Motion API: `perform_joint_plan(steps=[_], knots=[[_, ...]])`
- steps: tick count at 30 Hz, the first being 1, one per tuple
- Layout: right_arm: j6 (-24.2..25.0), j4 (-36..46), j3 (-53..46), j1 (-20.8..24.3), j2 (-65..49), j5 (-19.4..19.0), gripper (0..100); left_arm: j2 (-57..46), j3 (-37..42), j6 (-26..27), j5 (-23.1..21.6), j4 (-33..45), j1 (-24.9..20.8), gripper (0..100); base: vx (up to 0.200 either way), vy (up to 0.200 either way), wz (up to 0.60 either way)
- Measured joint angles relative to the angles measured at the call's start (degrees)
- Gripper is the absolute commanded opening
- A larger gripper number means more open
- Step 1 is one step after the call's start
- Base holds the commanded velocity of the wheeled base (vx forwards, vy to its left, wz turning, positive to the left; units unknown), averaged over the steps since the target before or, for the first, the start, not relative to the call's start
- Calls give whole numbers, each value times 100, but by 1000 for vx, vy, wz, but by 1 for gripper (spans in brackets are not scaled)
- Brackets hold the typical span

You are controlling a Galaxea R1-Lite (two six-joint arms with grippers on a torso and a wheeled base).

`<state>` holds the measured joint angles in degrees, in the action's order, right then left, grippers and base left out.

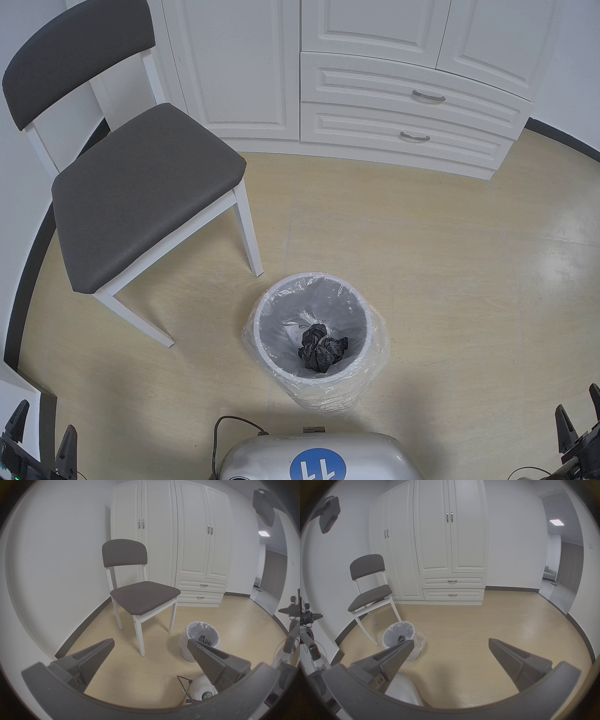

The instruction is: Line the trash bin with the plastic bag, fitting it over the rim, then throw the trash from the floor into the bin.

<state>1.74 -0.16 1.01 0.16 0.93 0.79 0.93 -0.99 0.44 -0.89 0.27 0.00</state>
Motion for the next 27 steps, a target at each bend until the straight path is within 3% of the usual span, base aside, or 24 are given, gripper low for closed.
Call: perform_joint_plan(steps=[27], knots=[[2, -2, 0, 0, 0, 5, 100, 0, -2, 0, 0, -2, 0, 100, 0, 0, 0]])
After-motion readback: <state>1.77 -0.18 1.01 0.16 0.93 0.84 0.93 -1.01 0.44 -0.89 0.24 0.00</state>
